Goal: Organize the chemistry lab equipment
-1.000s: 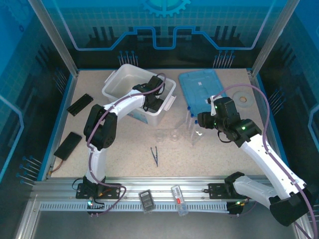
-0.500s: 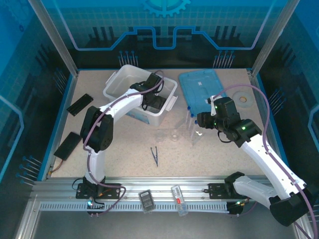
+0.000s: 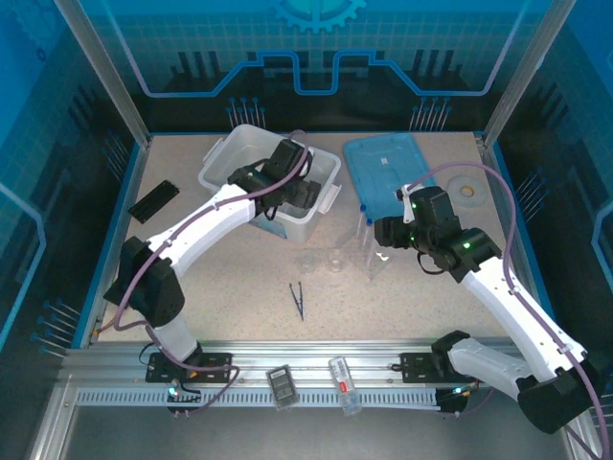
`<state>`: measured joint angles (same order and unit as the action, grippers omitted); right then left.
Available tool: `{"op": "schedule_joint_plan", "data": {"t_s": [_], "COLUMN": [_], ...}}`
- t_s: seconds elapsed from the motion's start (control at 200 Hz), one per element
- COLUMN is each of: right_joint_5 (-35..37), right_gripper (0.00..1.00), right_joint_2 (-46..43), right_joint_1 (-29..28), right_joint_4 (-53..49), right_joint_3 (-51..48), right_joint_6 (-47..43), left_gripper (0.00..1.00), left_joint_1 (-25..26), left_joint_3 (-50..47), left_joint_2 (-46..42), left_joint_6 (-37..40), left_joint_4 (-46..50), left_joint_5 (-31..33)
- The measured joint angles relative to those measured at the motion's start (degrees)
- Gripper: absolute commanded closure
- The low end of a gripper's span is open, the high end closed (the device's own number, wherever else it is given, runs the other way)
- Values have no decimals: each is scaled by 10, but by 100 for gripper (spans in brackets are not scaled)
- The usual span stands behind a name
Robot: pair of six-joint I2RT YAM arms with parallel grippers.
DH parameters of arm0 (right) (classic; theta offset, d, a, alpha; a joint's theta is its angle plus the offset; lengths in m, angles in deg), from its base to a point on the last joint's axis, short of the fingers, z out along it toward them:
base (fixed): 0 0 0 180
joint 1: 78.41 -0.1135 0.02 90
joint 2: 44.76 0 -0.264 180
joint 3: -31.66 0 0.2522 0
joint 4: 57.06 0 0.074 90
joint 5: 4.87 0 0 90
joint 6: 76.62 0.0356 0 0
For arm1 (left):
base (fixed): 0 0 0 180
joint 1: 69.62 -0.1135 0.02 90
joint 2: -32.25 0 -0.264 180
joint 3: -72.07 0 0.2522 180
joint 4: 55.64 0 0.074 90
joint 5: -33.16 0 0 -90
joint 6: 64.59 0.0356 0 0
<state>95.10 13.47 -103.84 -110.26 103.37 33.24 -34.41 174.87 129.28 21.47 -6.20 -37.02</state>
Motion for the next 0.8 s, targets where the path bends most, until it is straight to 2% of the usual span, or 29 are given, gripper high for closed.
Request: {"op": "schedule_joint_plan", "data": {"t_s": [0.22,0.46,0.801], "right_joint_5": [0,1,3], "right_gripper": [27,27,27], "right_joint_2": [4,30,39], "right_joint_1": [0,-5,-5], "right_joint_4": [-3,-10,-10], "right_joint_3": [3,29,29], "right_joint_6": [-5,-20,-24], "left_gripper": [19,20,20], "left_joint_1": [59,97,147], "left_joint_3": [-93,-188,-288], "left_joint_2": [-77,-160,-190], "left_joint_6": [-7,-34,-93], "left_joint_4": [-9,-33,-47], "left_joint_5": [29,45,55]}}
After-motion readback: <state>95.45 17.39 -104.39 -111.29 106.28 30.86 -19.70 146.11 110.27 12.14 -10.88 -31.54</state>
